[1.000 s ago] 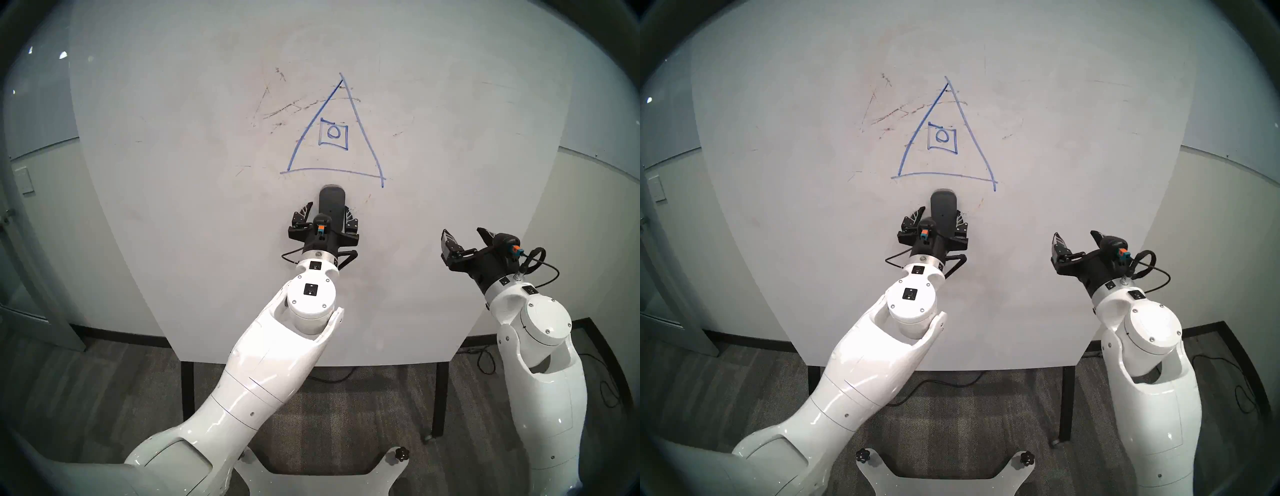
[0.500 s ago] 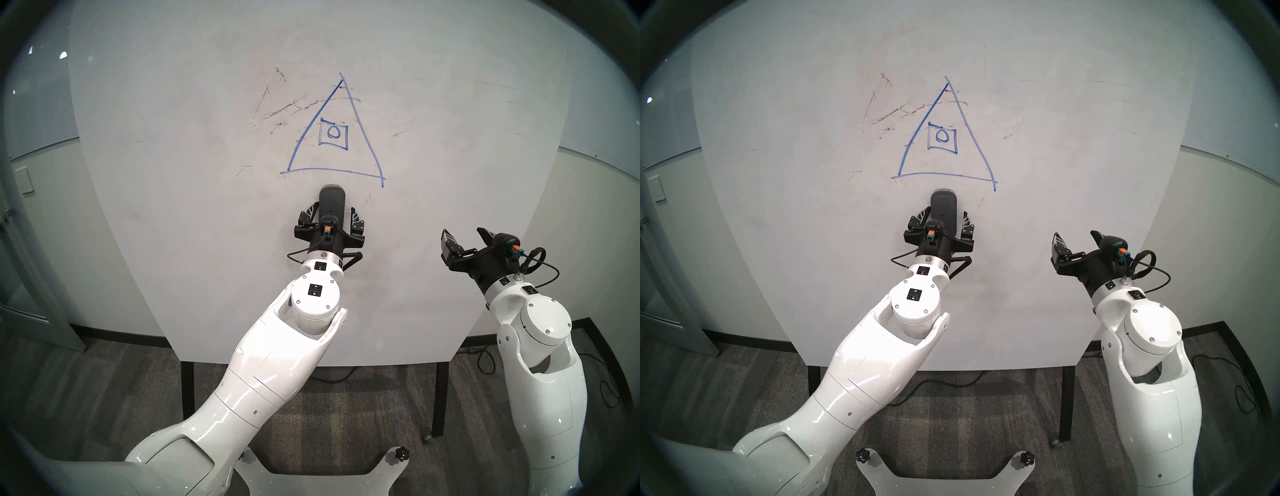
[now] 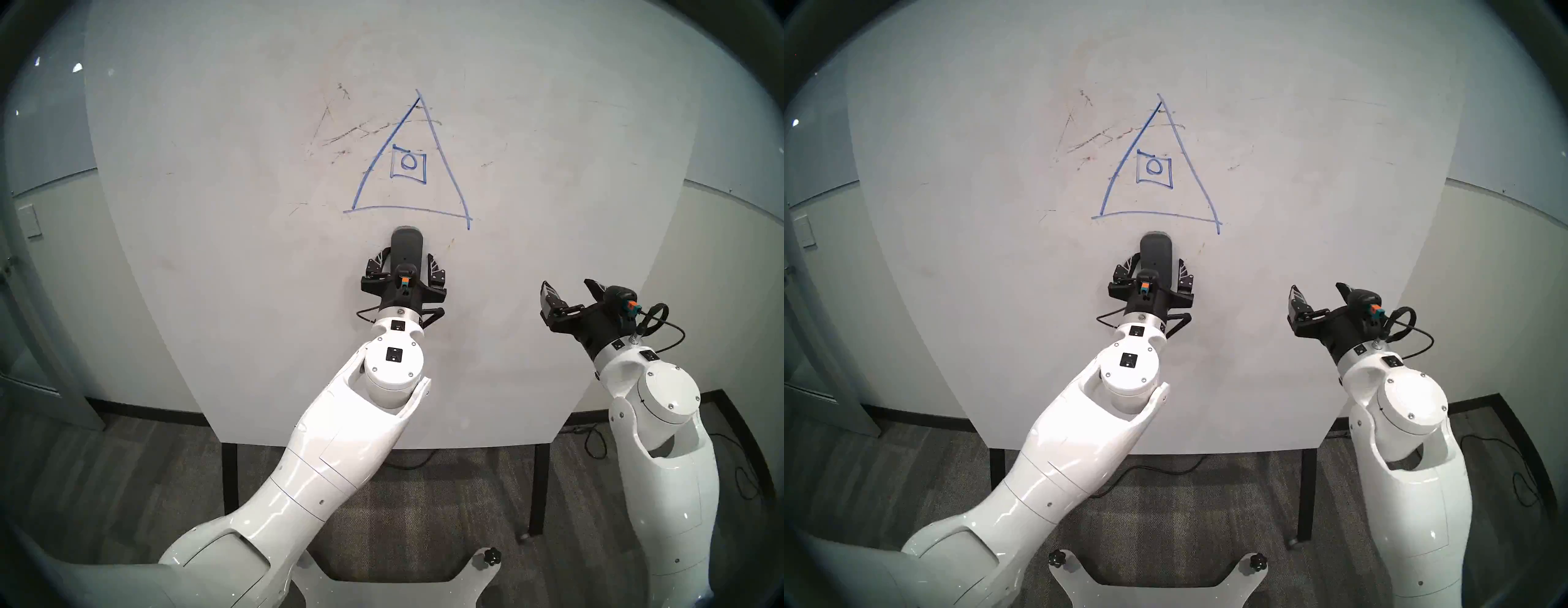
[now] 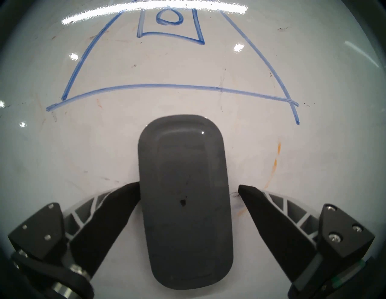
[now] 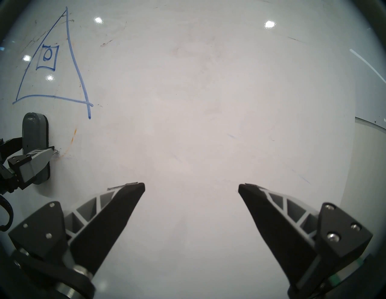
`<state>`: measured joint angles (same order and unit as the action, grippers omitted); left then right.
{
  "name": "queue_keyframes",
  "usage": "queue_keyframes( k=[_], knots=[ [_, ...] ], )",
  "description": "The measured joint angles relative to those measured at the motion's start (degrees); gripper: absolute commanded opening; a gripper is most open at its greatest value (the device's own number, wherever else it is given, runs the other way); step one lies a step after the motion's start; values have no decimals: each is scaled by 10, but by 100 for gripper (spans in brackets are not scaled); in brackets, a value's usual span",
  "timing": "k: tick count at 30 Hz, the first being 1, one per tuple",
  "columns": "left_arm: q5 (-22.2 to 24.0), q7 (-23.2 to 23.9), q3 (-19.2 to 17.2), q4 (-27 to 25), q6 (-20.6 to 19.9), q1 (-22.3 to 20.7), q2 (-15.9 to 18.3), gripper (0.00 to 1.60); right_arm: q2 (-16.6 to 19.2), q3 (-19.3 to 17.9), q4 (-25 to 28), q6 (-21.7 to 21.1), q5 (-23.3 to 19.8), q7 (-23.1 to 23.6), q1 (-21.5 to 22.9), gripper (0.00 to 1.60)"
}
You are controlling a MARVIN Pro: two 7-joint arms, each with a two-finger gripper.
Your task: Erase all marks on the whiteboard with the eraser
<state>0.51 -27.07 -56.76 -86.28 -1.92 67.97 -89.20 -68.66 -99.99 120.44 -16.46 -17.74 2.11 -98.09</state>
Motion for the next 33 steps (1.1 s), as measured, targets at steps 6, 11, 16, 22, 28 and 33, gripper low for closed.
queue_keyframes(
  k=[6, 11, 16, 22, 28, 33],
  knots=[
    [-5, -6, 0, 4, -1, -2, -4, 160, 0, 0, 0, 0, 0, 0, 0, 160],
    [-8, -8, 0, 5, -2, -2, -6, 77, 0, 0, 0, 0, 0, 0, 0, 160],
    [-8, -14, 0, 3, -2, 1, -6, 0, 0, 0, 0, 0, 0, 0, 0, 160],
    [-6, -13, 0, -1, -2, 3, -7, 0, 0, 0, 0, 0, 0, 0, 0, 160],
    [1, -8, -2, -10, -7, 6, -5, 0, 0, 0, 0, 0, 0, 0, 0, 160],
    [1, -5, -2, -15, -11, 8, -2, 0, 0, 0, 0, 0, 0, 0, 0, 160]
  ],
)
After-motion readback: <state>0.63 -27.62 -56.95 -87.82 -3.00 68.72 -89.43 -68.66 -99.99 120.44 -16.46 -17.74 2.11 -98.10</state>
